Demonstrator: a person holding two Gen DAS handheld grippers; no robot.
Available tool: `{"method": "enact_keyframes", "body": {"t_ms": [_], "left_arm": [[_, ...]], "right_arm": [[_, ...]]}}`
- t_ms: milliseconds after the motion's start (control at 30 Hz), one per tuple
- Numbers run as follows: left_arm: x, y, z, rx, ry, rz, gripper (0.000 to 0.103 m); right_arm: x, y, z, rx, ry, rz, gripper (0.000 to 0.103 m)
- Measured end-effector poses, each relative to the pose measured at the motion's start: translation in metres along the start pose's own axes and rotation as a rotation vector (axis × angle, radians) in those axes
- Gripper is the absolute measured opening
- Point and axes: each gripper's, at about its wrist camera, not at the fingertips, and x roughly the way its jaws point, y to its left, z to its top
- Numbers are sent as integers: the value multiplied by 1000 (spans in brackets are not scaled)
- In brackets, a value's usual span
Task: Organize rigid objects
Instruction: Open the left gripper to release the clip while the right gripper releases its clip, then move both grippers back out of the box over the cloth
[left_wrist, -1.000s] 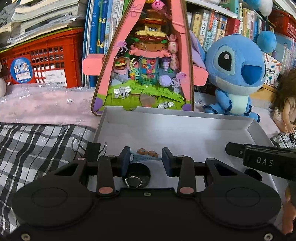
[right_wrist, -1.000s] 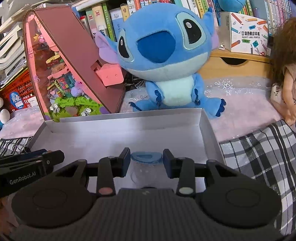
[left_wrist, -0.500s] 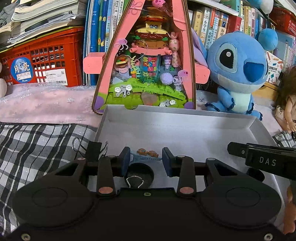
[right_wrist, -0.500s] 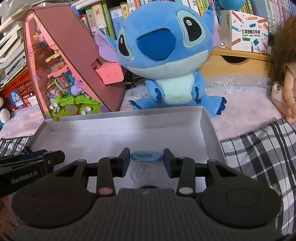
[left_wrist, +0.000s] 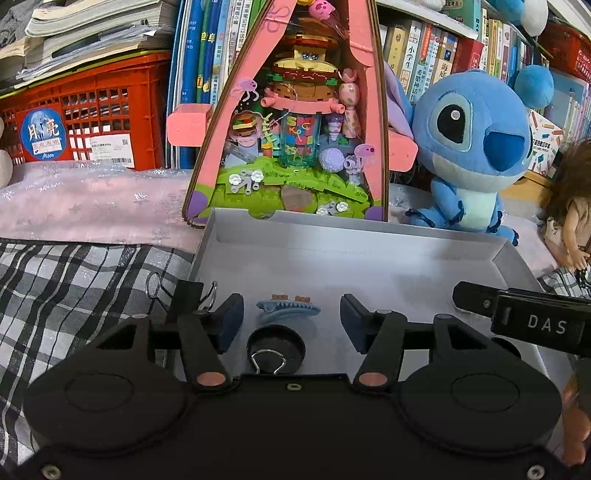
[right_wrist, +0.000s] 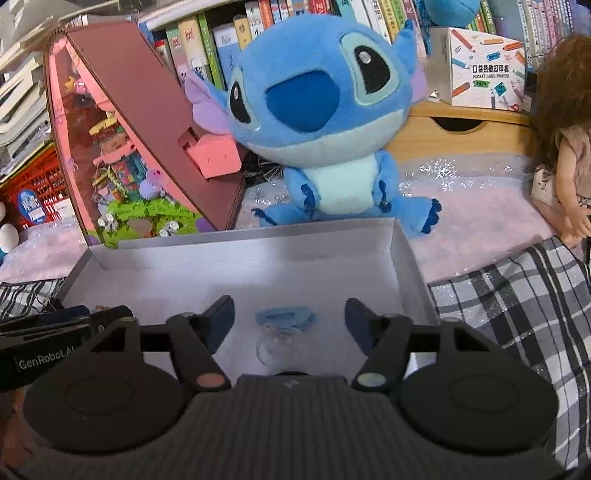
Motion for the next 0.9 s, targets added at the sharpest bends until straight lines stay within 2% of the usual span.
{"method": "enact_keyframes", "body": {"t_ms": [200, 433, 900], "left_arm": [[-4, 4, 0, -29, 17, -33, 69], [-16, 0, -2, -5, 0, -39, 80], [-31, 4, -8, -7, 0, -27, 83]], "right_arm": [[-8, -2, 0, -6, -10, -4, 87], [-16, -1, 0, -15, -22, 2, 90], [-32, -4, -7, -27, -44, -6, 102]]}}
